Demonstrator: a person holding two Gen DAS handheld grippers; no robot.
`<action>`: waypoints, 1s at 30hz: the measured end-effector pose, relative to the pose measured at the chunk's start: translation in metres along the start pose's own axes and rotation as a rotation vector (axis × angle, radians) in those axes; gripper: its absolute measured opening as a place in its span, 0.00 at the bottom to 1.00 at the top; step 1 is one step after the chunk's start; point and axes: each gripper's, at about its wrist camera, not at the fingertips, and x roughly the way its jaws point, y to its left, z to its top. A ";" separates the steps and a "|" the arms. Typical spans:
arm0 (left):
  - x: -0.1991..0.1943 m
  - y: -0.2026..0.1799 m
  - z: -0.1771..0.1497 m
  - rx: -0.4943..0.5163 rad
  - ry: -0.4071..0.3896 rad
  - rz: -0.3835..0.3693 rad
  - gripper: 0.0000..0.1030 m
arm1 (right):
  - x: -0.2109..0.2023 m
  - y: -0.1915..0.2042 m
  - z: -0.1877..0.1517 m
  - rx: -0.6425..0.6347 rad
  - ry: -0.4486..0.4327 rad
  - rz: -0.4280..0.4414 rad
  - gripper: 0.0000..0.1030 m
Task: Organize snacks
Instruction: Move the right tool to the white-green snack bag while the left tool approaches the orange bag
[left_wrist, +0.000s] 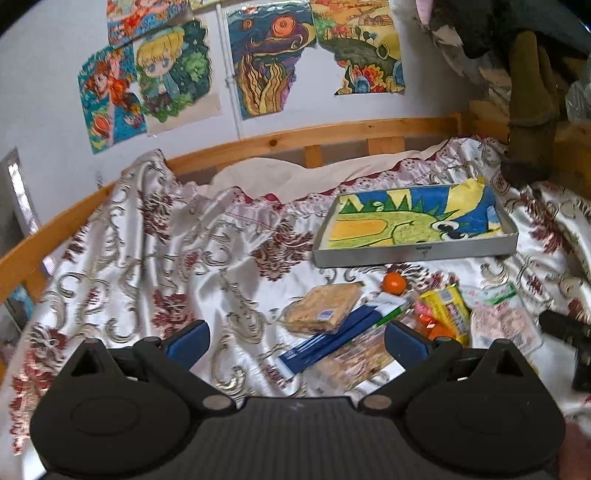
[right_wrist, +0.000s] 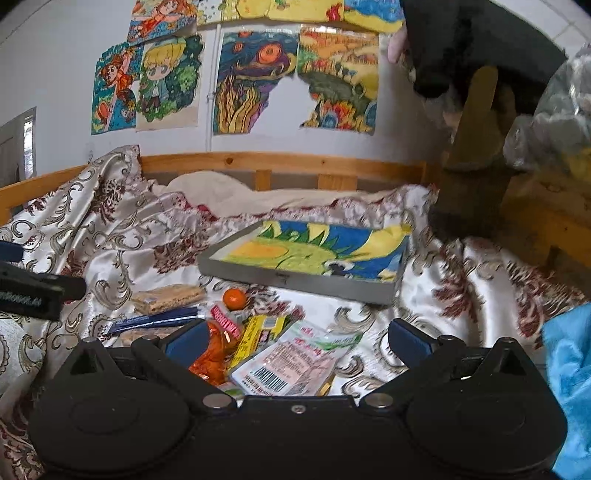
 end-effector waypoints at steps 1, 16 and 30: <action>0.003 0.000 0.002 -0.009 0.000 -0.009 1.00 | 0.001 -0.001 -0.001 0.009 0.001 0.007 1.00; 0.048 -0.007 0.018 0.075 0.025 -0.099 1.00 | 0.024 0.000 -0.001 0.010 0.030 0.029 1.00; 0.062 -0.002 0.010 0.105 0.038 -0.232 1.00 | 0.061 -0.003 -0.006 0.031 0.123 0.068 0.99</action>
